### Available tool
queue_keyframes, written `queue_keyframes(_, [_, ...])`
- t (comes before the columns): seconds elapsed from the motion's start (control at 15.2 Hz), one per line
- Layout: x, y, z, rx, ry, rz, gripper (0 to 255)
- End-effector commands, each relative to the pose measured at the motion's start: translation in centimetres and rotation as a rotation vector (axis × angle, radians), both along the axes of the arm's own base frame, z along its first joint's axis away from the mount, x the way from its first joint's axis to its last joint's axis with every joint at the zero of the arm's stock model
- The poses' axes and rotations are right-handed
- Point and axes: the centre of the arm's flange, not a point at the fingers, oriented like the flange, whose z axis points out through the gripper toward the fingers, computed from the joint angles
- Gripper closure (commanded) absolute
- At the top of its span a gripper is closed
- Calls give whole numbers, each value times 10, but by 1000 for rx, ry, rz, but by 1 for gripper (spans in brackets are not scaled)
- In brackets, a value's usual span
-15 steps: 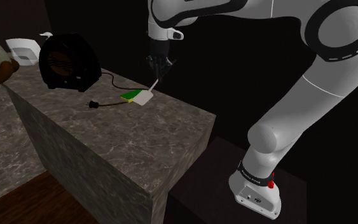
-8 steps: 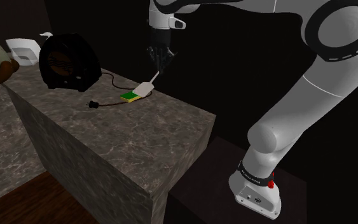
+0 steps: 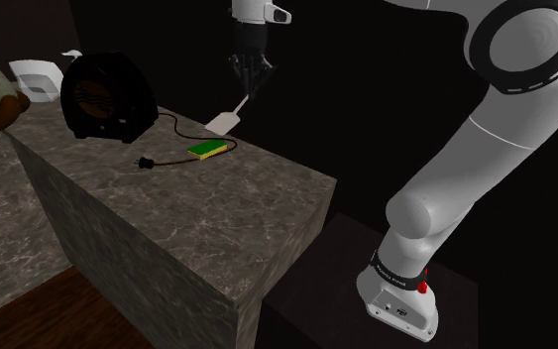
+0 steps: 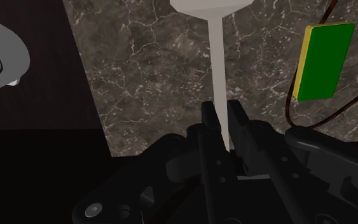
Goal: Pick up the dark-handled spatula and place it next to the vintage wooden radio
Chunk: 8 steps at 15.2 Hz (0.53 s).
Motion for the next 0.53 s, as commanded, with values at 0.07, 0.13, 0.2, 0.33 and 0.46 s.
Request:
queue_keyframes(0.07, [-1, -1, 16, 0, 0, 0, 255])
queue_keyframes(0.13, [-1, -1, 21, 0, 0, 0, 255])
queue_keyframes(0.2, [-1, -1, 26, 0, 0, 0, 255])
queue_keyframes(0.33, [-1, -1, 37, 0, 0, 0, 255])
queue_keyframes(0.46, [-1, -1, 47, 0, 0, 0, 255])
